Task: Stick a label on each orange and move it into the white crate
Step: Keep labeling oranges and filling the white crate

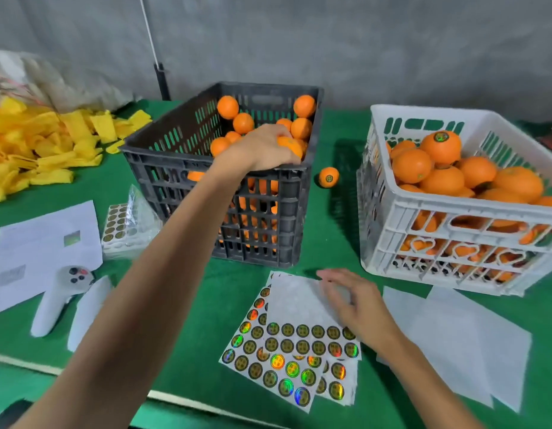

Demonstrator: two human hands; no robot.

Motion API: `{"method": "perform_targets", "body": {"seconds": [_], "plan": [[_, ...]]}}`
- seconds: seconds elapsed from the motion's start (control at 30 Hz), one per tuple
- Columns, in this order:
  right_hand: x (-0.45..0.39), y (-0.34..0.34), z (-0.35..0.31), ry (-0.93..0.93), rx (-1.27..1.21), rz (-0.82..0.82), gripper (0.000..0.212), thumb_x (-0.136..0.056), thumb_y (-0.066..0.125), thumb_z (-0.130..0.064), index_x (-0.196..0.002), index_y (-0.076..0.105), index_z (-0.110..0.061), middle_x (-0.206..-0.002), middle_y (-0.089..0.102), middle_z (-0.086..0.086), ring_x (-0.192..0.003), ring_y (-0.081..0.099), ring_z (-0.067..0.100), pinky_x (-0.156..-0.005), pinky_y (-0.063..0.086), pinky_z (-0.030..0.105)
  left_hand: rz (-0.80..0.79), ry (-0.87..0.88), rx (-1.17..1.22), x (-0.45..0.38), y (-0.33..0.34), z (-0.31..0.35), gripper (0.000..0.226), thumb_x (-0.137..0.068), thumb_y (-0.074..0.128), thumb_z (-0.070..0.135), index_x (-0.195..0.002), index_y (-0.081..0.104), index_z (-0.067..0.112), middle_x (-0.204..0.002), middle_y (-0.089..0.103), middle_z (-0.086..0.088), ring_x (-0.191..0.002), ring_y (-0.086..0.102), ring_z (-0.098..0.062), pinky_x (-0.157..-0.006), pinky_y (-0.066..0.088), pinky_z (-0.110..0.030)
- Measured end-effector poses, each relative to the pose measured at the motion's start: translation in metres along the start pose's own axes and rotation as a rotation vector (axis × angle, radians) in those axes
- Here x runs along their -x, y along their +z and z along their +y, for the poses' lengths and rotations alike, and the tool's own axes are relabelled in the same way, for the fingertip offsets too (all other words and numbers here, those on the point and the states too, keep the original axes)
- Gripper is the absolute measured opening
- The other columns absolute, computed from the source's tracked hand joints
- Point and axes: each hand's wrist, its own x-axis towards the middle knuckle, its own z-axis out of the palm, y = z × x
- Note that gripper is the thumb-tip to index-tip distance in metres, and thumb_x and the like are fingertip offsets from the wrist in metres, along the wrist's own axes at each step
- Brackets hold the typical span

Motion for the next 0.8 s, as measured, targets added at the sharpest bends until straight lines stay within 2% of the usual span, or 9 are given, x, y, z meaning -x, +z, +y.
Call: {"method": "perform_targets", "body": {"seconds": [0.07, 0.13, 0.27, 0.4, 0.53, 0.67, 0.73, 0.8], "plan": [[0.024, 0.014, 0.007, -0.049, 0.039, -0.162, 0.040, -0.093, 0.072, -0.049, -0.128, 0.072, -0.031, -0.136, 0.061, -0.024, -0.131, 0.053, -0.001, -0.110, 0.044, 0.025, 0.027, -0.005, 0.015, -0.002, 0.002, 0.000, 0.052, -0.088, 0.071, 0.041, -0.137, 0.055, 0.032, -0.127, 0.050, 0.003, -0.108, 0.051, -0.025, -0.082, 0.039, -0.035], [0.037, 0.023, 0.007, -0.121, 0.088, -0.237, 0.052, -0.086, 0.071, -0.065, -0.129, 0.071, -0.036, -0.143, 0.055, -0.028, -0.140, 0.043, -0.001, -0.118, 0.033, 0.026, 0.029, -0.013, 0.024, -0.003, 0.002, -0.001, 0.052, -0.088, 0.071, 0.040, -0.136, 0.056, 0.031, -0.124, 0.049, 0.002, -0.106, 0.052, -0.025, -0.080, 0.040, -0.035], [0.043, 0.028, 0.006, -0.206, 0.248, -0.249, 0.055, -0.085, 0.067, -0.069, -0.131, 0.068, -0.040, -0.155, 0.042, -0.026, -0.149, 0.028, -0.003, -0.124, 0.017, 0.026, 0.045, -0.007, 0.016, -0.003, 0.002, -0.002, 0.051, -0.085, 0.071, 0.041, -0.133, 0.056, 0.033, -0.126, 0.055, -0.002, -0.104, 0.055, -0.025, -0.076, 0.040, -0.035], [0.040, 0.028, 0.005, -0.163, 0.325, -0.183, 0.054, -0.088, 0.059, -0.070, -0.132, 0.067, -0.040, -0.154, 0.042, -0.025, -0.146, 0.032, 0.000, -0.124, 0.022, 0.033, 0.067, 0.002, 0.009, -0.005, 0.003, -0.003, 0.056, -0.083, 0.073, 0.043, -0.136, 0.054, 0.035, -0.139, 0.052, -0.005, -0.113, 0.054, -0.029, -0.086, 0.042, -0.038], [0.039, 0.032, 0.008, -0.166, 0.359, -0.143, 0.050, -0.092, 0.055, -0.069, -0.128, 0.071, -0.039, -0.152, 0.046, -0.025, -0.143, 0.038, 0.004, -0.121, 0.029, 0.036, 0.081, 0.003, -0.009, -0.006, 0.003, -0.004, 0.053, -0.080, 0.072, 0.045, -0.129, 0.056, 0.036, -0.127, 0.056, -0.001, -0.107, 0.057, -0.029, -0.087, 0.049, -0.042], [0.041, 0.033, 0.008, -0.256, 0.483, -0.097, 0.050, -0.096, 0.046, -0.069, -0.122, 0.074, -0.038, -0.146, 0.053, -0.025, -0.136, 0.049, 0.007, -0.112, 0.044, 0.037, 0.100, -0.010, -0.031, -0.007, 0.003, -0.005, 0.059, -0.076, 0.072, 0.048, -0.132, 0.055, 0.039, -0.119, 0.055, 0.002, -0.101, 0.057, -0.026, -0.076, 0.045, -0.038], [0.043, 0.034, 0.007, -0.309, 0.535, -0.071, 0.051, -0.096, 0.044, -0.071, -0.118, 0.076, -0.039, -0.142, 0.058, -0.025, -0.131, 0.053, 0.007, -0.107, 0.049, 0.034, 0.101, -0.007, -0.047, -0.007, 0.003, -0.005, 0.057, -0.077, 0.072, 0.048, -0.131, 0.055, 0.039, -0.116, 0.055, 0.003, -0.099, 0.057, -0.025, -0.080, 0.048, -0.041], [0.045, 0.034, 0.008, -0.306, 0.506, -0.077, 0.054, -0.093, 0.046, -0.076, -0.118, 0.076, -0.039, -0.143, 0.057, -0.025, -0.132, 0.052, 0.006, -0.108, 0.046, 0.033, 0.094, -0.002, -0.049, -0.006, 0.003, -0.006, 0.055, -0.078, 0.071, 0.048, -0.130, 0.055, 0.039, -0.117, 0.054, 0.005, -0.097, 0.056, -0.023, -0.084, 0.049, -0.043]]}}
